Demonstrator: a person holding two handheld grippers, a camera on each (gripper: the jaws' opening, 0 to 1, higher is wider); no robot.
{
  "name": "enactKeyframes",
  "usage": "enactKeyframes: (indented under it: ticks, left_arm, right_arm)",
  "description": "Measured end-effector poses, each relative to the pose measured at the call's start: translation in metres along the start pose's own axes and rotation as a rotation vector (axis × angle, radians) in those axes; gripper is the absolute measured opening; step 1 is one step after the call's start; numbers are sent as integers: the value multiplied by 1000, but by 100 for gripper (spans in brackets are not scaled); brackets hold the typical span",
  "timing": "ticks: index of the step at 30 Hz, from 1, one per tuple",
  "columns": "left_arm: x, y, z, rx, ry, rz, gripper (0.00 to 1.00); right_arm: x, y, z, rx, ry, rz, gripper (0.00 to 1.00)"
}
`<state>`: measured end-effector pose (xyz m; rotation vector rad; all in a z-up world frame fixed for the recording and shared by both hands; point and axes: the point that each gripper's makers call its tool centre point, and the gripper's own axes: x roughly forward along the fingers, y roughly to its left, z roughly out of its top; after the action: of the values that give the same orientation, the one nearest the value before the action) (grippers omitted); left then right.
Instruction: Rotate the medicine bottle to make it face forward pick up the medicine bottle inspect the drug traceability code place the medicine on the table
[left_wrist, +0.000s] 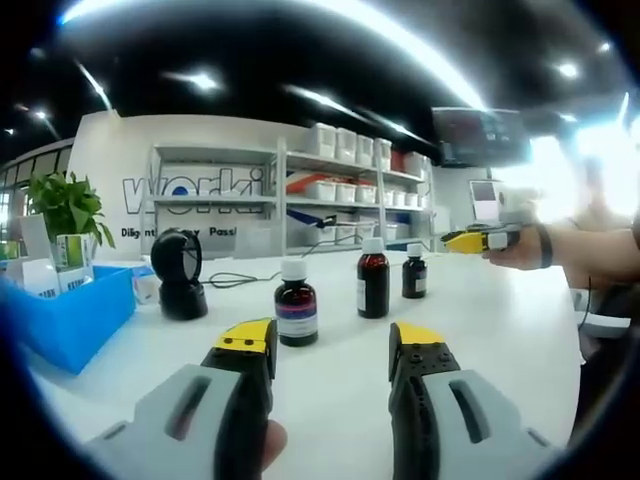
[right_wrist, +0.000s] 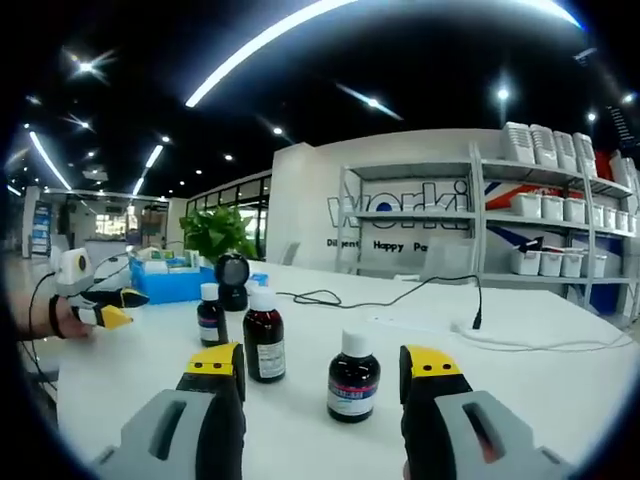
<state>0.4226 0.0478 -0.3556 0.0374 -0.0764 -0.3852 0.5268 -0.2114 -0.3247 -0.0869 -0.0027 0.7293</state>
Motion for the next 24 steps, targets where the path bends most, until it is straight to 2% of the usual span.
enactKeyframes:
  ticks: [2, 5, 9, 13, 19, 24]
  left_arm:
    - [-1, -1, 3, 23, -10, 2, 35]
    - [-1, 5, 10, 33, -40, 23, 45]
    - [-3, 8, 13, 37, -56, 40, 46]
    - [-1, 6, 10, 27, -41, 25, 47]
    - [0, 5, 12, 18, -50, 13, 44]
    - [1, 2, 9, -8, -39, 1, 40]
  right_arm:
    - [-7, 1, 1, -41, -8, 14, 63]
    - [-19, -3, 1, -17, -28, 31, 63]
    - [-30, -2, -7, -17, -29, 45, 62]
    - [-43, 3, -17, -10, -30, 57, 64]
    - [-63, 5, -25, 4, -42, 69, 64]
    - [-69, 5, -30, 30, -50, 90, 61]
